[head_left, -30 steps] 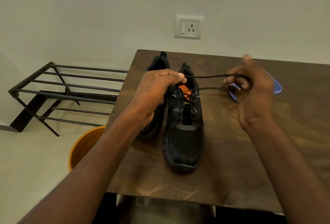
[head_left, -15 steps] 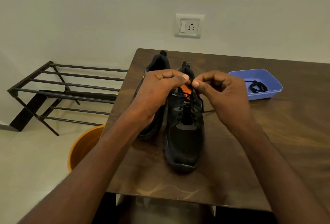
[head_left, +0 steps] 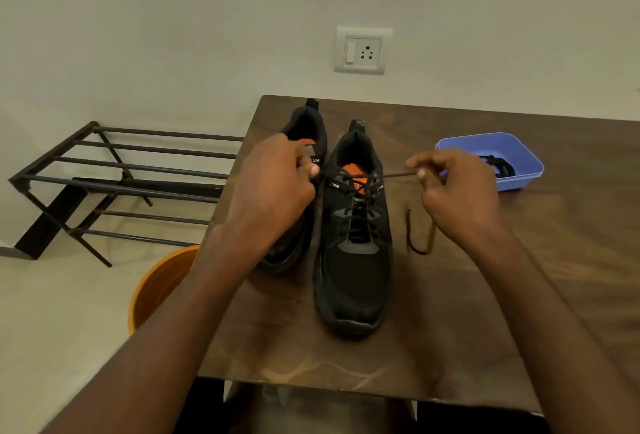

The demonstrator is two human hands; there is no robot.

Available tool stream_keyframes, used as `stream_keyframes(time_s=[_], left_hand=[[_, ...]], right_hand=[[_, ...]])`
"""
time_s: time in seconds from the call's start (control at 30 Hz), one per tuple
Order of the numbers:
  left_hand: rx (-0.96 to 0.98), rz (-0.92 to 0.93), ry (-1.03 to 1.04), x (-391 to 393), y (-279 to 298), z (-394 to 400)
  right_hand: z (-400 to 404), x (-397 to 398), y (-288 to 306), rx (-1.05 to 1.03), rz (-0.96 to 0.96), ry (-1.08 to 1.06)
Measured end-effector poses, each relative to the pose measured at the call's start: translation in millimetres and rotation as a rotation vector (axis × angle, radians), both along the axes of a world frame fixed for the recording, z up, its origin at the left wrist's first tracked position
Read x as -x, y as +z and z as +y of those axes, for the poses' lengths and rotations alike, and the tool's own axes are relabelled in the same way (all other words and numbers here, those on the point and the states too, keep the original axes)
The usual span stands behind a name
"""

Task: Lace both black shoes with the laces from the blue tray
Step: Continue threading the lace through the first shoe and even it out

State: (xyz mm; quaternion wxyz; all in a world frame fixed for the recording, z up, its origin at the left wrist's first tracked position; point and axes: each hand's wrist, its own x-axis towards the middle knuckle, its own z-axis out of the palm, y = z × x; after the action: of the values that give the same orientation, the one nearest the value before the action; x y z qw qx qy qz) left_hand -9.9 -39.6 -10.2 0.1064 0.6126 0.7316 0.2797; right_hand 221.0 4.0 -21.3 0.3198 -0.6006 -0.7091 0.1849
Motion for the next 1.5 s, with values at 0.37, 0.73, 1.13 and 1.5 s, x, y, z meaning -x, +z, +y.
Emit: stream_keyframes(time_s=[0.37, 0.73, 1.13, 1.5], left_hand=[[-0.107, 0.028, -0.154, -20, -13, 2], [-0.17, -0.195, -0.067, -12, -23, 9], [-0.135, -1.13, -0.252, -35, -27, 18], [-0.112, -0.936, -0.466, -21, -33, 20]], right_hand=[[-7, 14, -2, 0.171, 0.099, 0.155], [-5, 12, -2, 0.238, 0.12, 0.017], [-10, 41, -2, 0.463, 1.016, 0.182], [-6, 46, -9, 0.388, 0.754, 0.241]])
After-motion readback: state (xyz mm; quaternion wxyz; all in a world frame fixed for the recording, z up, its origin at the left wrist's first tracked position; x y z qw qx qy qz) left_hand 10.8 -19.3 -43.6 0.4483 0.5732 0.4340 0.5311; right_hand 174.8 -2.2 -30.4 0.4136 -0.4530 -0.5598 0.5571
